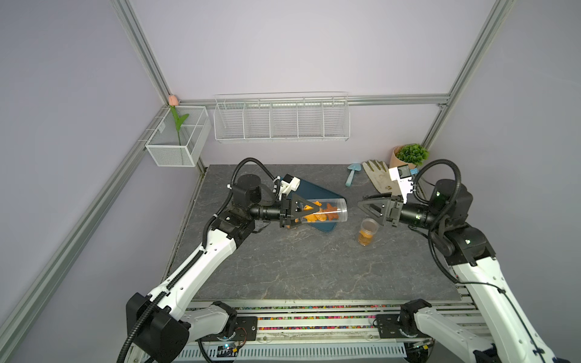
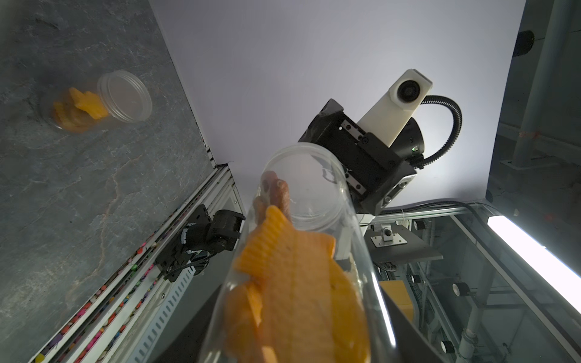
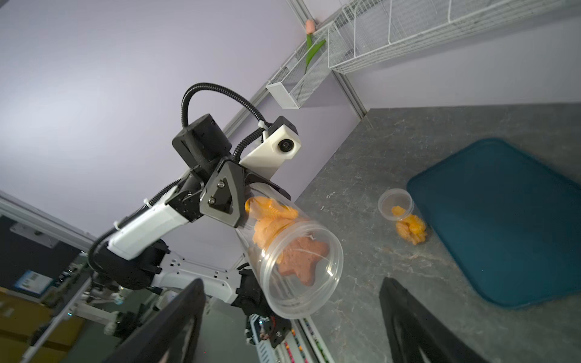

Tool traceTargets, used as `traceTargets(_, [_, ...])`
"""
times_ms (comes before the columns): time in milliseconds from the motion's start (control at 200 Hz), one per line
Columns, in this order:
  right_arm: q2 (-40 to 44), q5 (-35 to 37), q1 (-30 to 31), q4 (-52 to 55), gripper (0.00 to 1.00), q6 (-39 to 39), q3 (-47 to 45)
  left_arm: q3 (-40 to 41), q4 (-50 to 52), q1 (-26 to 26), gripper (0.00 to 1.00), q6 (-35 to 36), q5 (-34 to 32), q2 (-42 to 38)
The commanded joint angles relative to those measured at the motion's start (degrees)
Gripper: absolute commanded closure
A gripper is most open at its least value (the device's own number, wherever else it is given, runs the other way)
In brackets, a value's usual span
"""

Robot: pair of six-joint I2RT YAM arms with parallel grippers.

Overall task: Pour the cookies out of the jar
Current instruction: Unscrew the lid from the jar.

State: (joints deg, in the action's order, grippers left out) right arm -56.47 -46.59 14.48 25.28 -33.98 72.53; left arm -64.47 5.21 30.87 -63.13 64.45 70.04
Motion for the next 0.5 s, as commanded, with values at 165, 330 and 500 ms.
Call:
traceTargets(165, [-7.4, -13.6, -2.2, 10.3, 0.12, -23.6, 4.1, -0.7, -3.4, -0.7, 0.44, 10.4, -0.4, -4.2])
traceTargets(330, [-5.0, -16.4, 0.2, -9.6, 0.12, -39.0, -3.8, 1.1, -8.0, -0.9, 0.44, 8.2, 1.0, -5.4])
traceTargets(500, [-6.6, -17.2, 5.6, -16.3, 0.11, -43.0, -3.7, 2.2, -11.4, -0.8, 0.44, 5.3, 2.0, -5.8])
